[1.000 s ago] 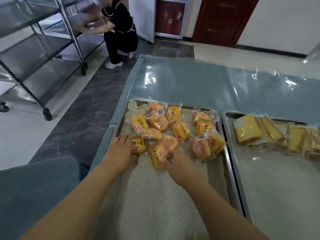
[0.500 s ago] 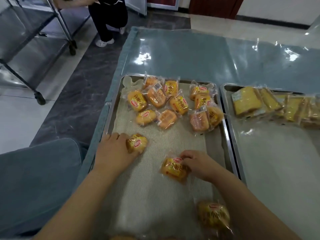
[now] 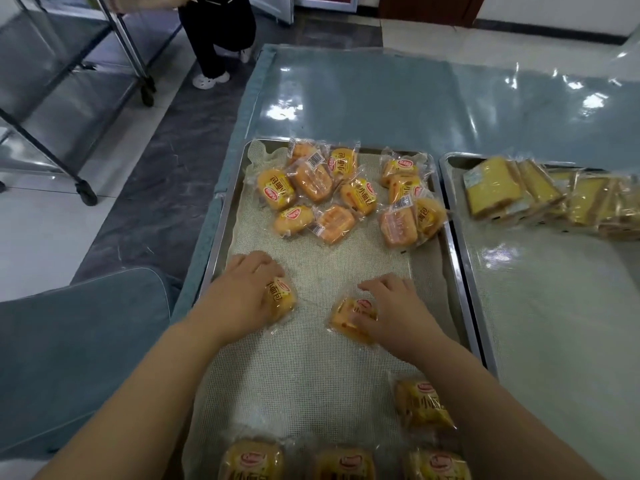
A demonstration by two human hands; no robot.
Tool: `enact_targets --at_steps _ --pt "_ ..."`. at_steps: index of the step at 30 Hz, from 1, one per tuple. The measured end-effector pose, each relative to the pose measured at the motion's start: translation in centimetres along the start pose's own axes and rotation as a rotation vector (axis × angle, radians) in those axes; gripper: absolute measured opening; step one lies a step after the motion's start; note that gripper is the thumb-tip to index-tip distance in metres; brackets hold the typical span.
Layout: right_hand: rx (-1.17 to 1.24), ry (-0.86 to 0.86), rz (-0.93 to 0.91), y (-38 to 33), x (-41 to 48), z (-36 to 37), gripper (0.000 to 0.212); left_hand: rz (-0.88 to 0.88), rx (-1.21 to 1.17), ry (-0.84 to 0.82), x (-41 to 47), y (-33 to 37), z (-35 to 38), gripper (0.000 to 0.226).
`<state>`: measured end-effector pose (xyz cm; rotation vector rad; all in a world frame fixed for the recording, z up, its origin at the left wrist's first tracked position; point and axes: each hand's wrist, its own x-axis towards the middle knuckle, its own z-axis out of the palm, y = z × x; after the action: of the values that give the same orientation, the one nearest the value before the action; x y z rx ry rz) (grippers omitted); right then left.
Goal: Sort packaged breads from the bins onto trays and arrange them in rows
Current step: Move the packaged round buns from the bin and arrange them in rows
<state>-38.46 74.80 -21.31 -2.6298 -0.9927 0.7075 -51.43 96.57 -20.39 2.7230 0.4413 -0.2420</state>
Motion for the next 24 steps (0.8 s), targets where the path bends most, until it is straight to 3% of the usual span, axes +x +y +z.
enact_targets --at_steps 3,6,15,24 --pt "-0.070 -0.070 -0.029 -0.5 -0.2 0.8 0.069 0.105 0.033 -0.197 0.5 -1.0 -0.2 0.051" --pt "-0.137 -0.061 -0.024 -0.9 -0.3 1.8 0.070 0.092 0.120 -0.252 0.8 -1.0 -0.1 0.051" --pt "-0.135 -0.113 -0.011 -1.1 -0.5 1.8 0.068 -0.050 0.266 -0.127 -1.3 0.3 1.1 0.070" --pt "-0.005 -0.048 -0.128 -1.2 -4.0 1.7 0.066 0.010 0.056 -0.032 -4.2 -0.4 1.9 0.061"
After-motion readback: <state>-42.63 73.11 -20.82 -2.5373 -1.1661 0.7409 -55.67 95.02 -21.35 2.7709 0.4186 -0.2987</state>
